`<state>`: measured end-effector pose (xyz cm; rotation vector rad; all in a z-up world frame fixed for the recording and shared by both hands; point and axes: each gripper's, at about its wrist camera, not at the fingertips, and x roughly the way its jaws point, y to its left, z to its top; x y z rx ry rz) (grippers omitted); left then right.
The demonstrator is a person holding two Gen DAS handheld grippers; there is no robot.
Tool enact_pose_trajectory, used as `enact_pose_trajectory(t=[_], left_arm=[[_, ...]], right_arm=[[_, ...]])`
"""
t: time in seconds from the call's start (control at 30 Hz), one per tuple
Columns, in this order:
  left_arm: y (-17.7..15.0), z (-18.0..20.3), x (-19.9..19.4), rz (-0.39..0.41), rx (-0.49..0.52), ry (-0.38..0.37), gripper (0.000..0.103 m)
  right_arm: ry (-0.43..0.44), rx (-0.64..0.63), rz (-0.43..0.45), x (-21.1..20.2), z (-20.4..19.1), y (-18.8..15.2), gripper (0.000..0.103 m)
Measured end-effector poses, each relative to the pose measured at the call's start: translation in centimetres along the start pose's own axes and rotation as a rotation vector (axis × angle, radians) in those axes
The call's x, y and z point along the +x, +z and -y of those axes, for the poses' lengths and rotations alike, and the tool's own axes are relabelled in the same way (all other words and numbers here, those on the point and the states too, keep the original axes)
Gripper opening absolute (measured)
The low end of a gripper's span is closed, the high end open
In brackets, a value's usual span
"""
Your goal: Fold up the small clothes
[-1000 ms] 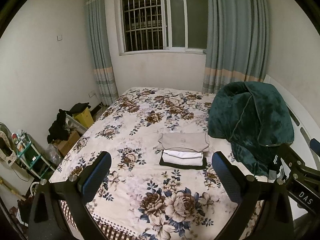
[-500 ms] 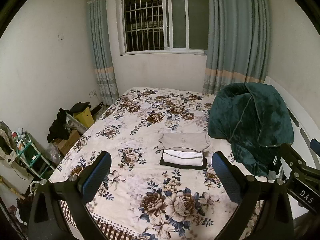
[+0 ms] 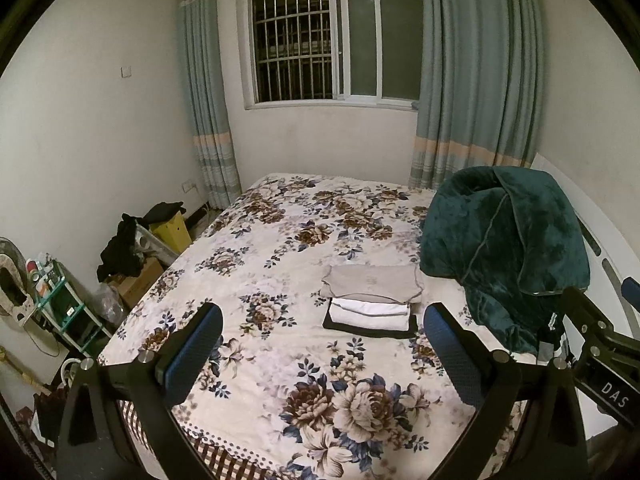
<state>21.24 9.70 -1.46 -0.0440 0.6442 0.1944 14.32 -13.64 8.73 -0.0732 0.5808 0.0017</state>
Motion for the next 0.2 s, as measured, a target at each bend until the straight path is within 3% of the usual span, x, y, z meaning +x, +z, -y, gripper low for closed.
enact_pose_trajectory(t=[0.2], left_arm=[[-0.12, -0.26, -0.22, 0.014, 0.001, 0.004, 0.103]], right_arm=[[-0.001, 0.001, 0.001, -0.01, -0.07, -0.04, 0.103]])
